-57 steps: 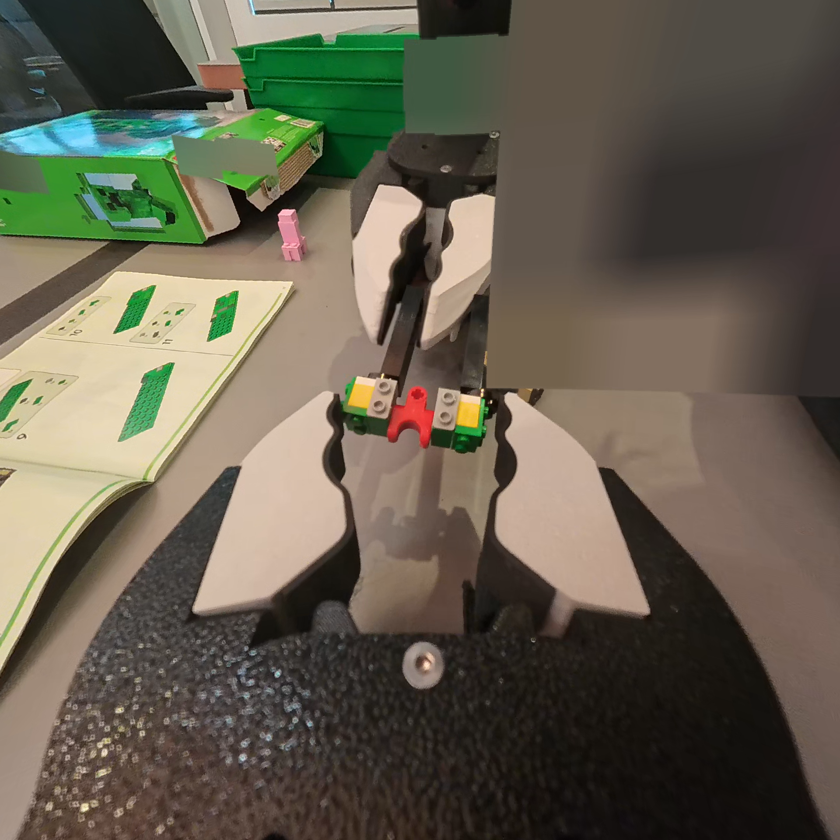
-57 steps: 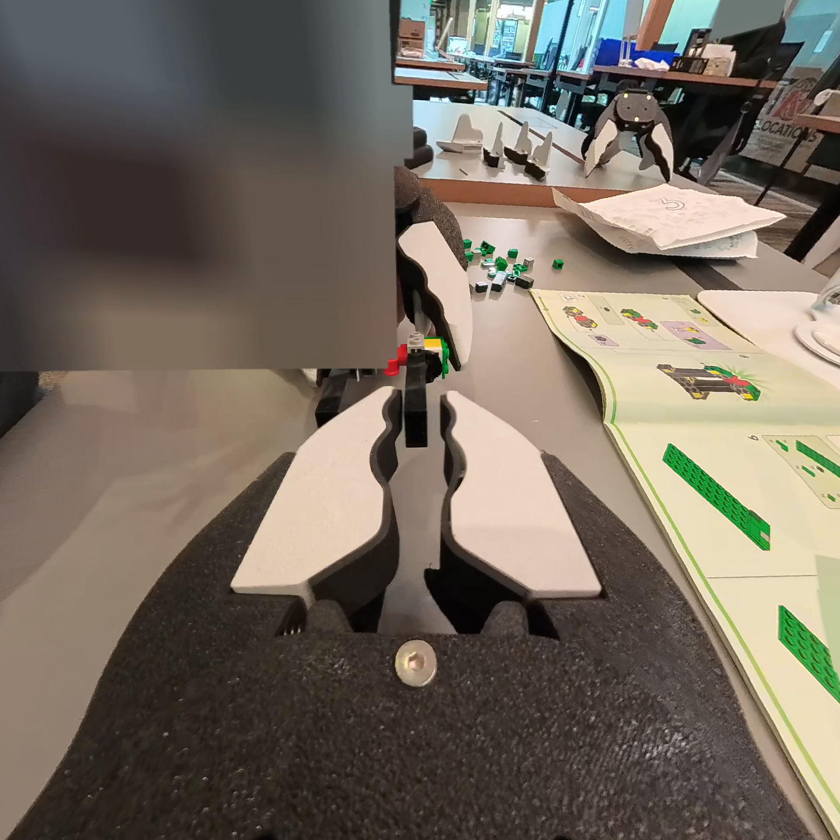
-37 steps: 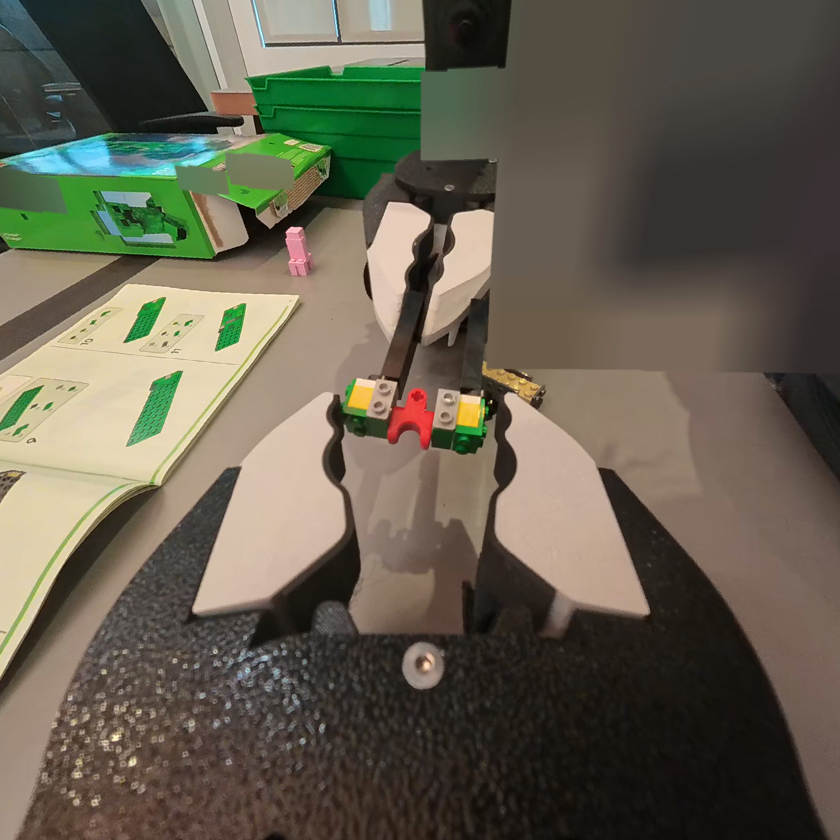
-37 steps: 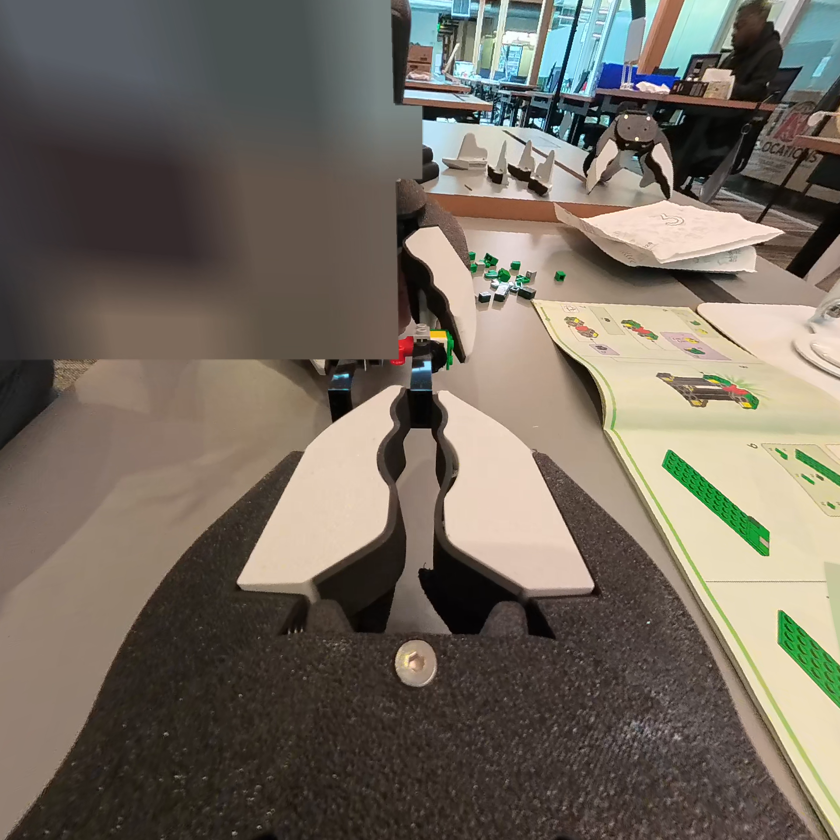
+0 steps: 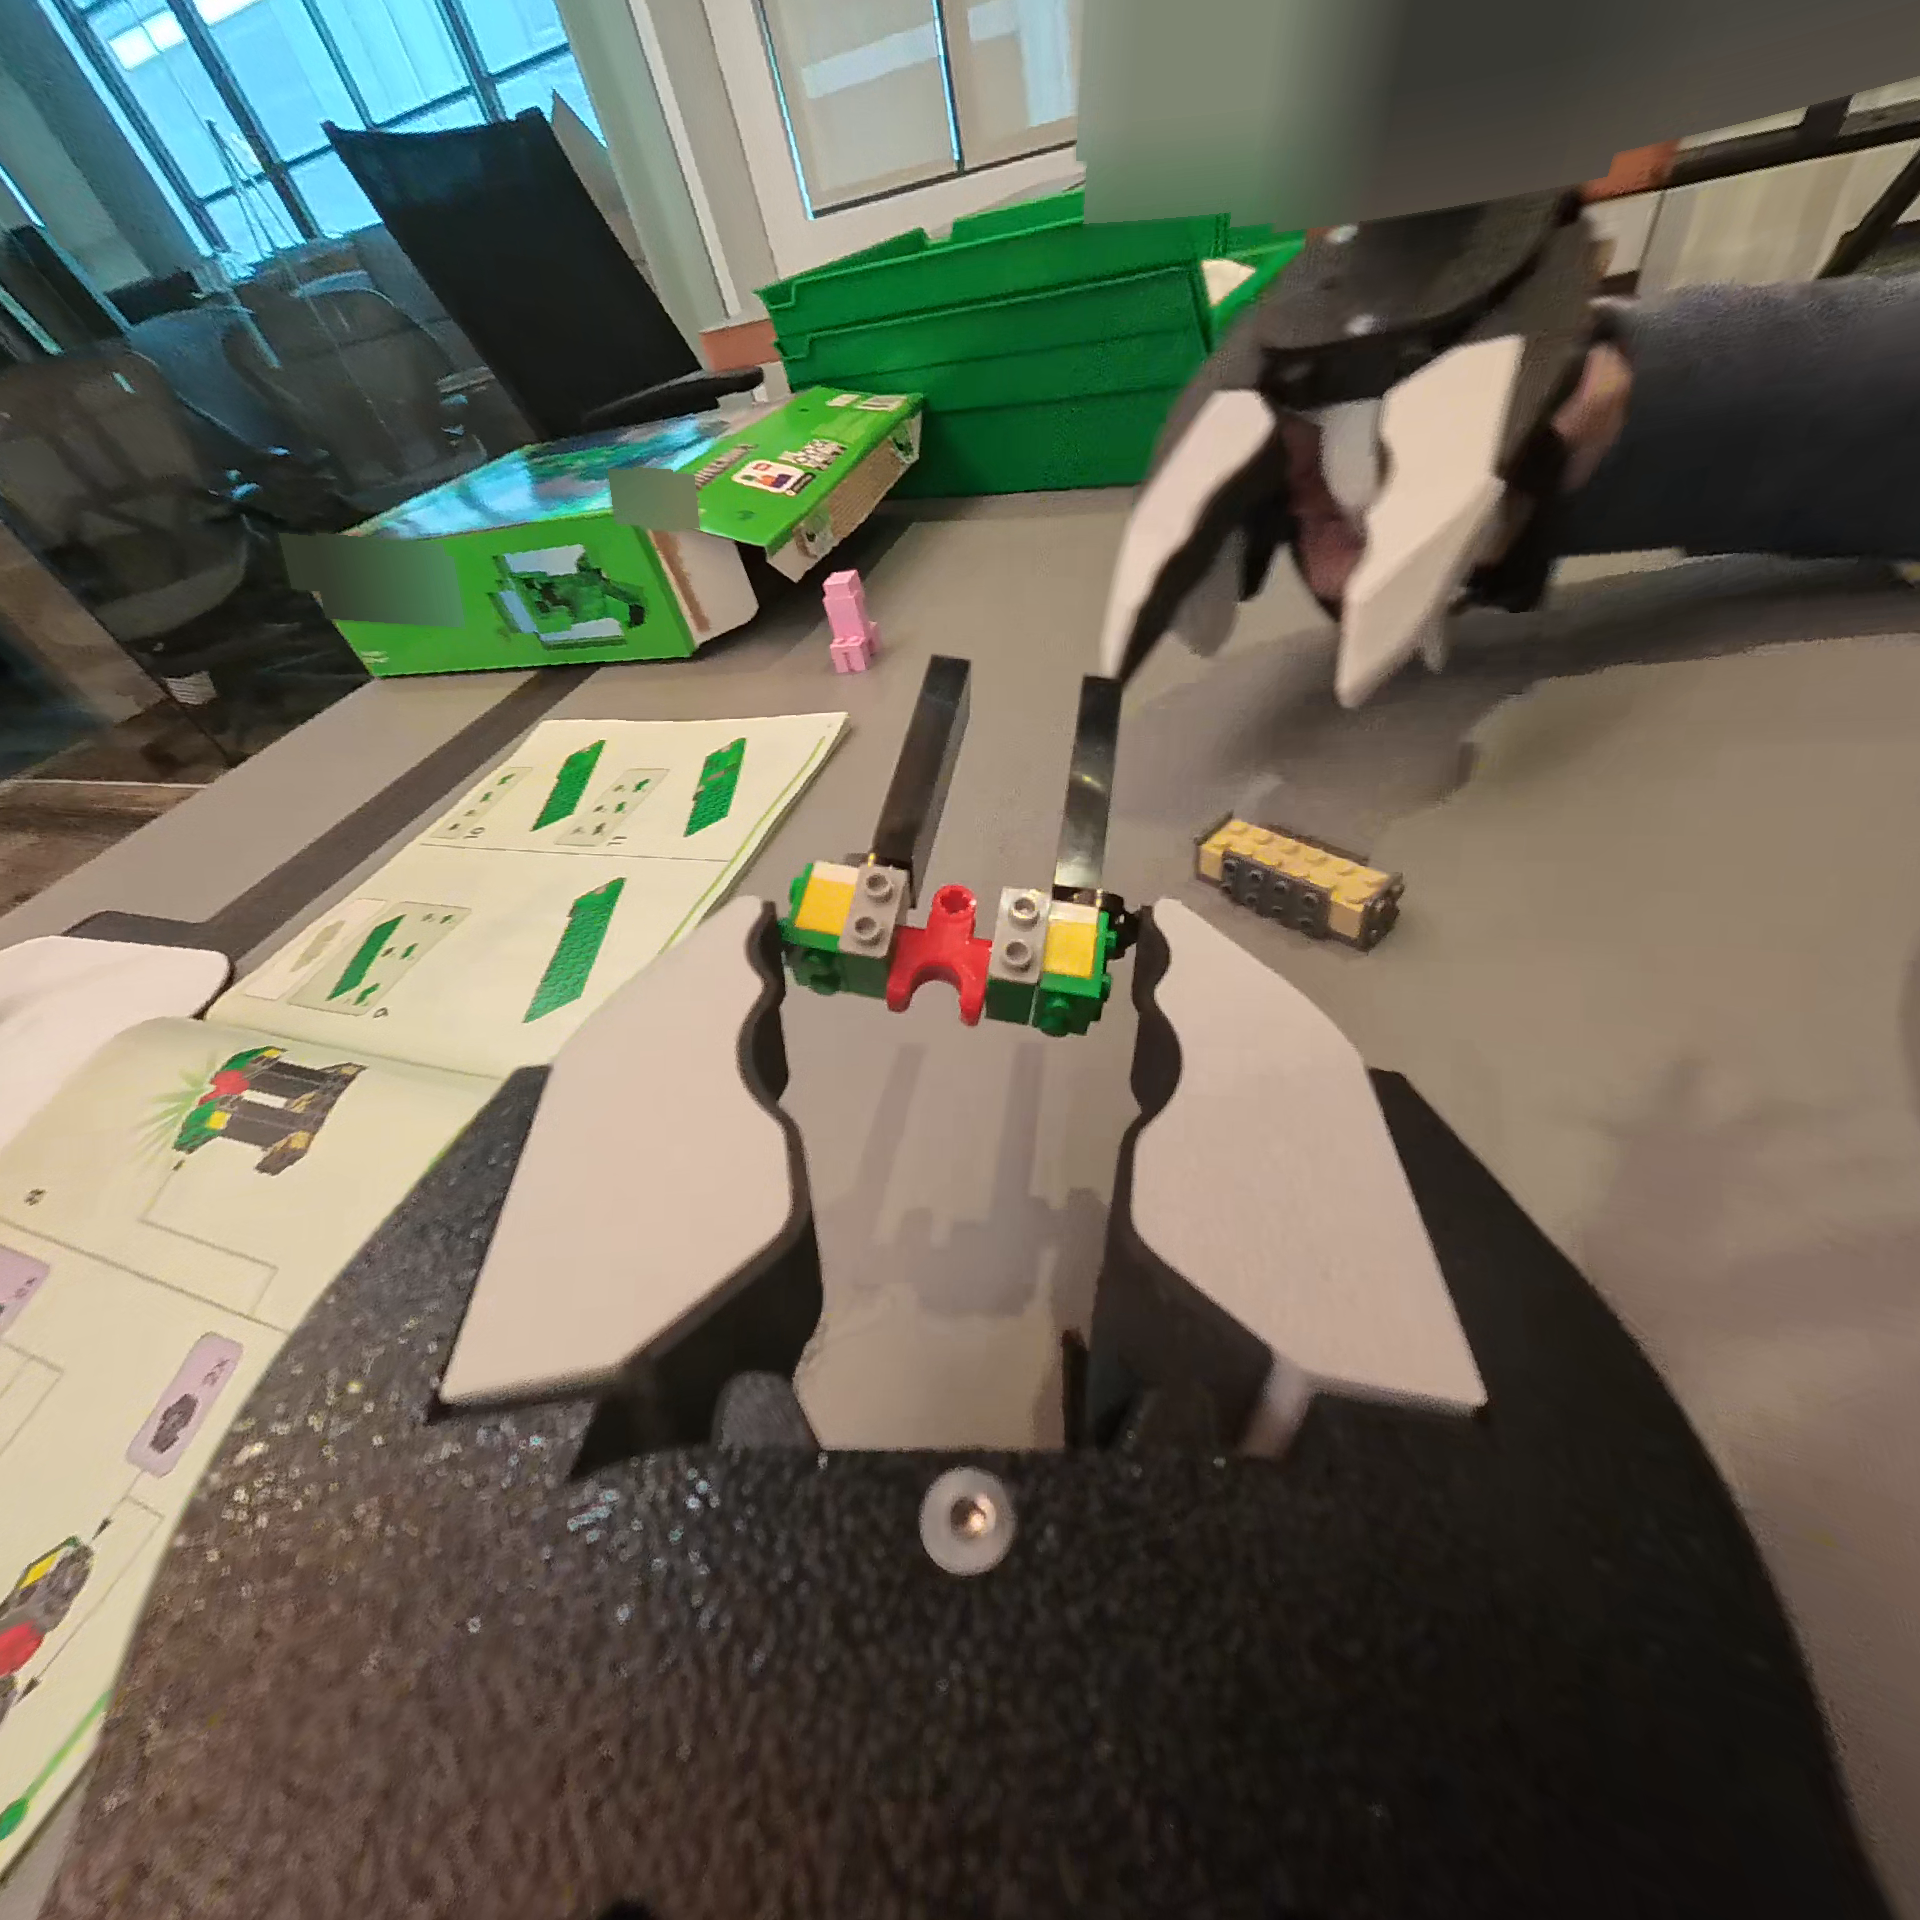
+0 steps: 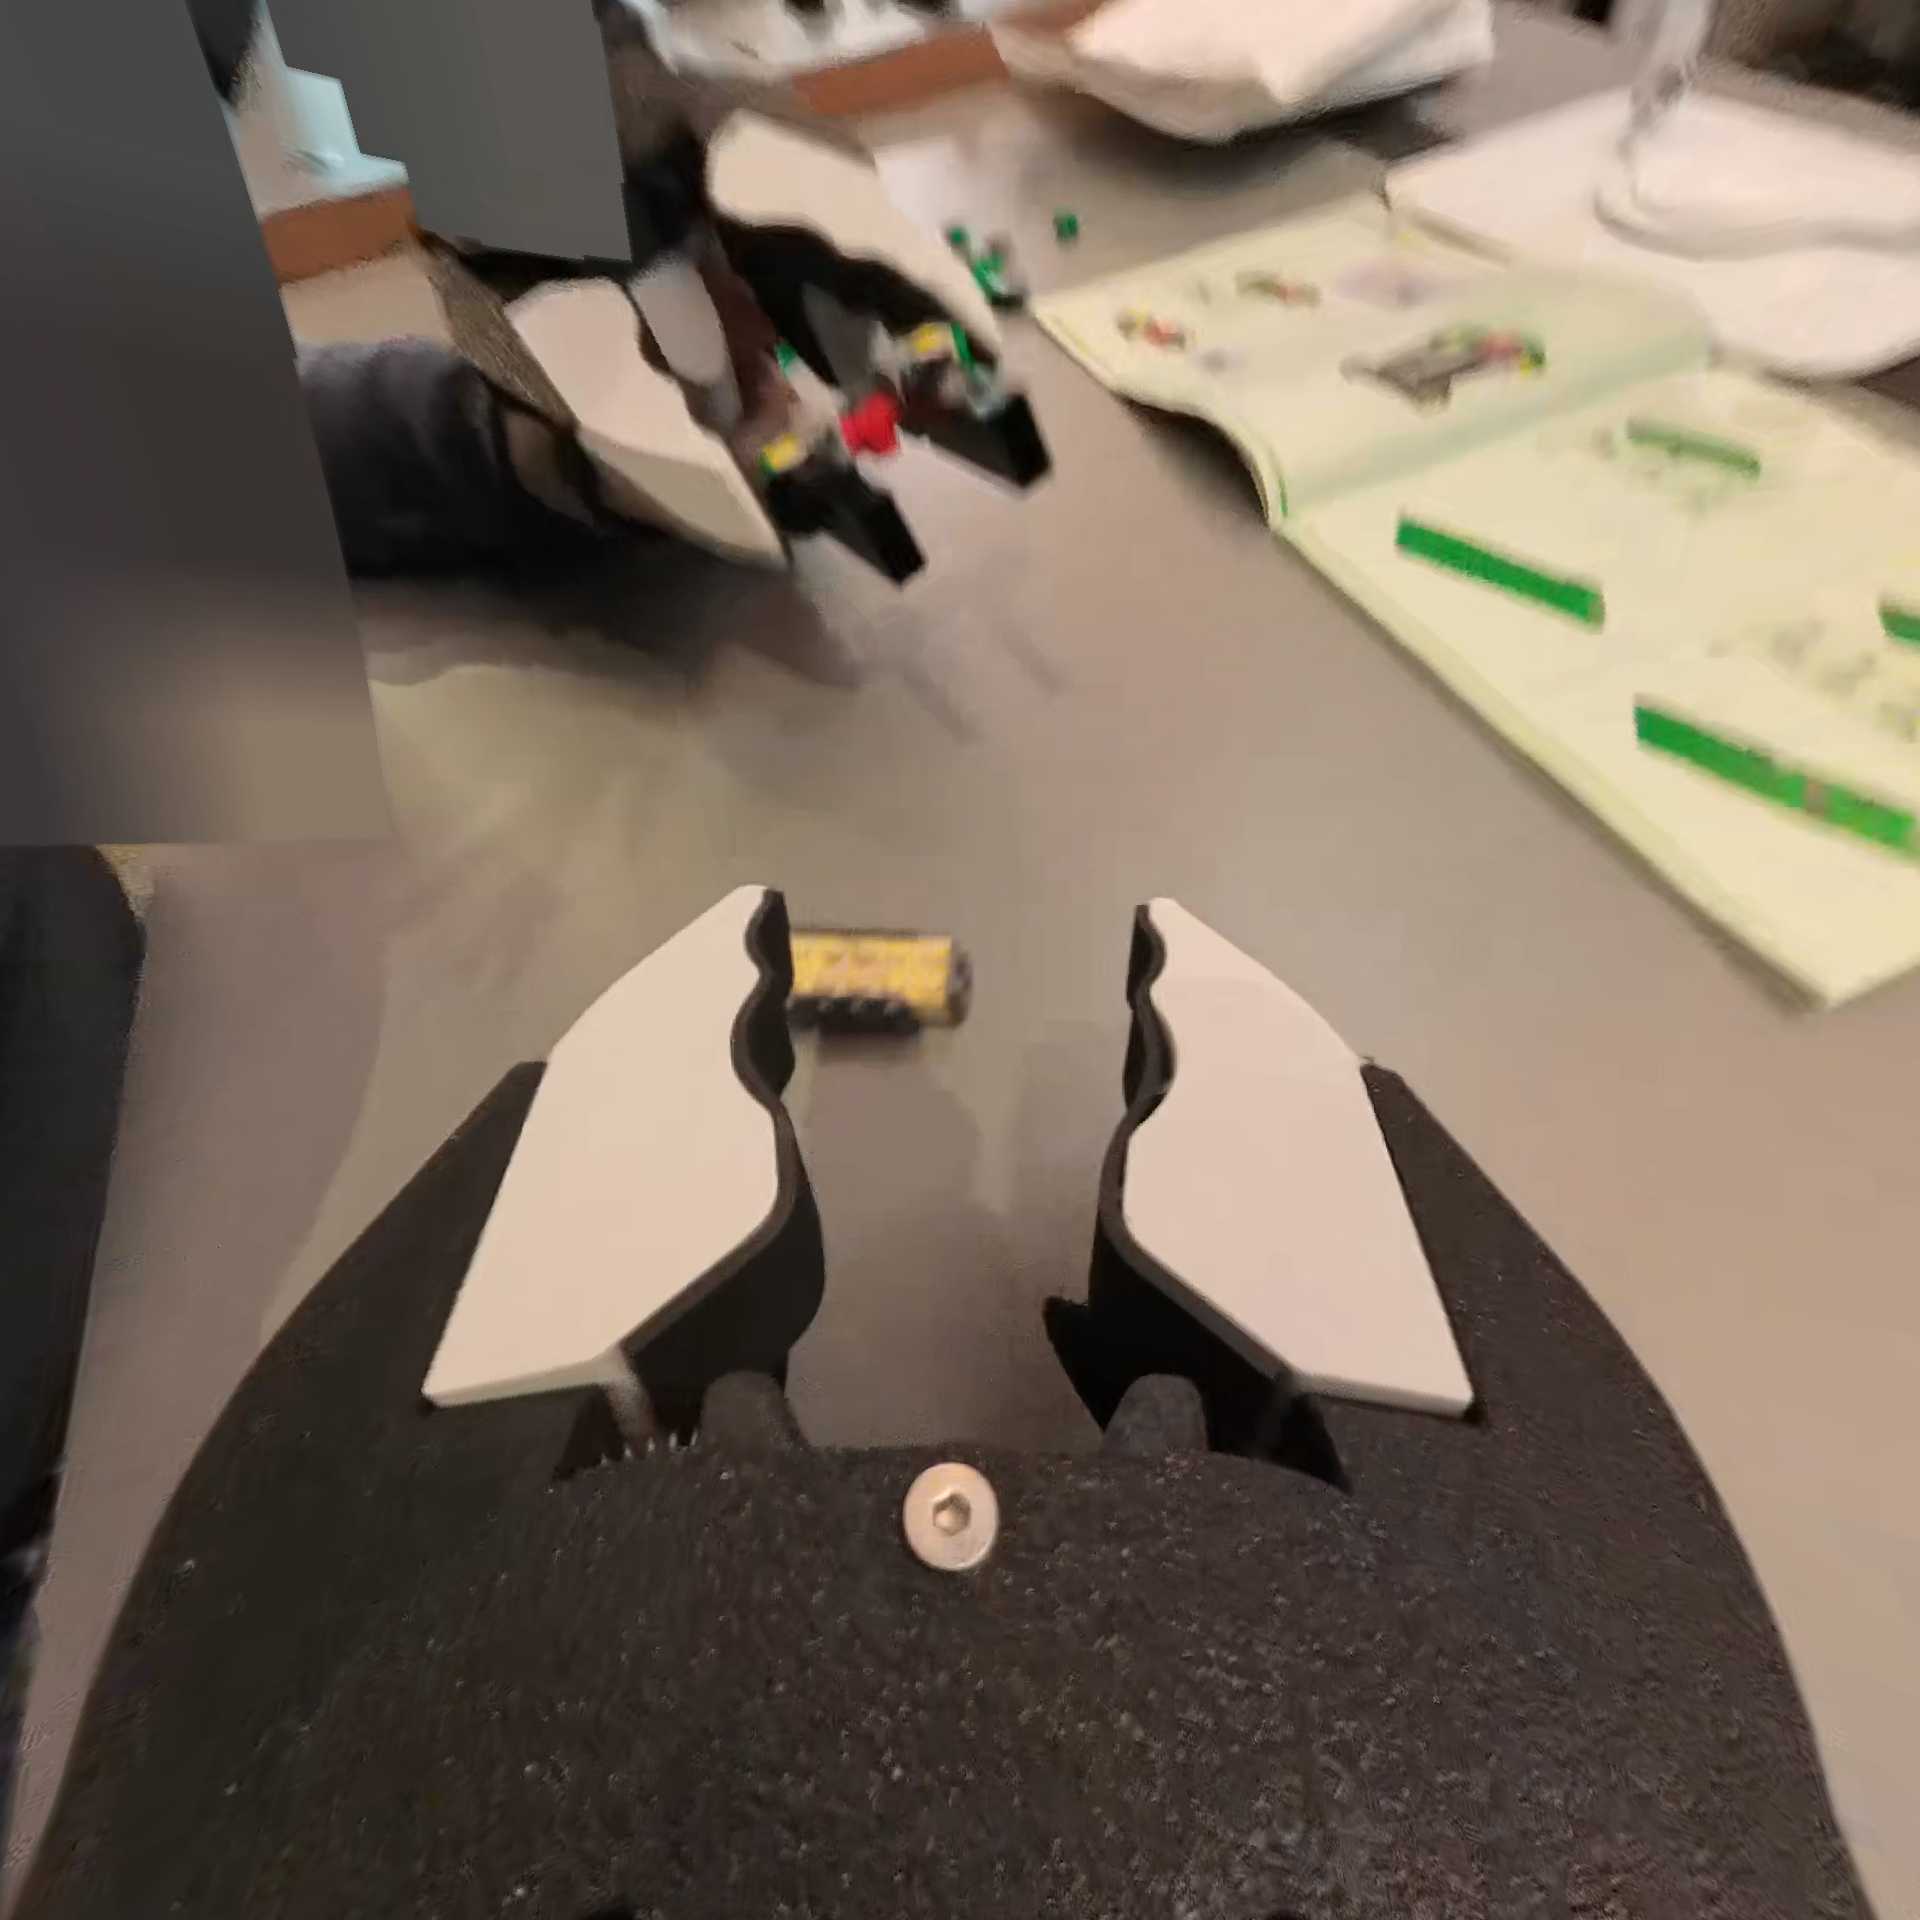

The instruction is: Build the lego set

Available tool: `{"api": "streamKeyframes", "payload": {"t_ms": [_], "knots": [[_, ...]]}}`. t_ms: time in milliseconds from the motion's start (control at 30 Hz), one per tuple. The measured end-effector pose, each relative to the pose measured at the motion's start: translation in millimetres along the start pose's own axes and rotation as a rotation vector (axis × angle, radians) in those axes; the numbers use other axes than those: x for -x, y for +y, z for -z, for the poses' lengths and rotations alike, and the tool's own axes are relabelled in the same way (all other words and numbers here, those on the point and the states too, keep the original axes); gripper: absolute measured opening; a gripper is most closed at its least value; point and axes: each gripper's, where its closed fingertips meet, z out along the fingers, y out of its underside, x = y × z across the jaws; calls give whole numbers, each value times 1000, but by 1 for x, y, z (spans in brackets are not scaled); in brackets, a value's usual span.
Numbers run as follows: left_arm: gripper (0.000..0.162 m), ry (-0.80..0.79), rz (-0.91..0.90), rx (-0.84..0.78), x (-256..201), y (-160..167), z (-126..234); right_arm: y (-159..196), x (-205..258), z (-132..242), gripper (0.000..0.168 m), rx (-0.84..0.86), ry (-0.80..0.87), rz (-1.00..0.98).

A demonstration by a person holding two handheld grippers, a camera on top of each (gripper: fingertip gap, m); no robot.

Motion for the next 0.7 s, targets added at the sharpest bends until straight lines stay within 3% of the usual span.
{"api": "streamKeyframes", "payload": {"t_ms": [200,533,600,700], "knots": [[64,5,-65,14,-7,2,-2,33,25,-15,71,151,169,-64],[64,31,-91,-3,-13,0,1,37,21,-35,60,361,86,95],[64,32,-87,-4,-13,0,1,37,11,-22,60,485,68,182],[64,35,-79,-1,-13,0,2,44,-10,10,60,803,17,262]]}}
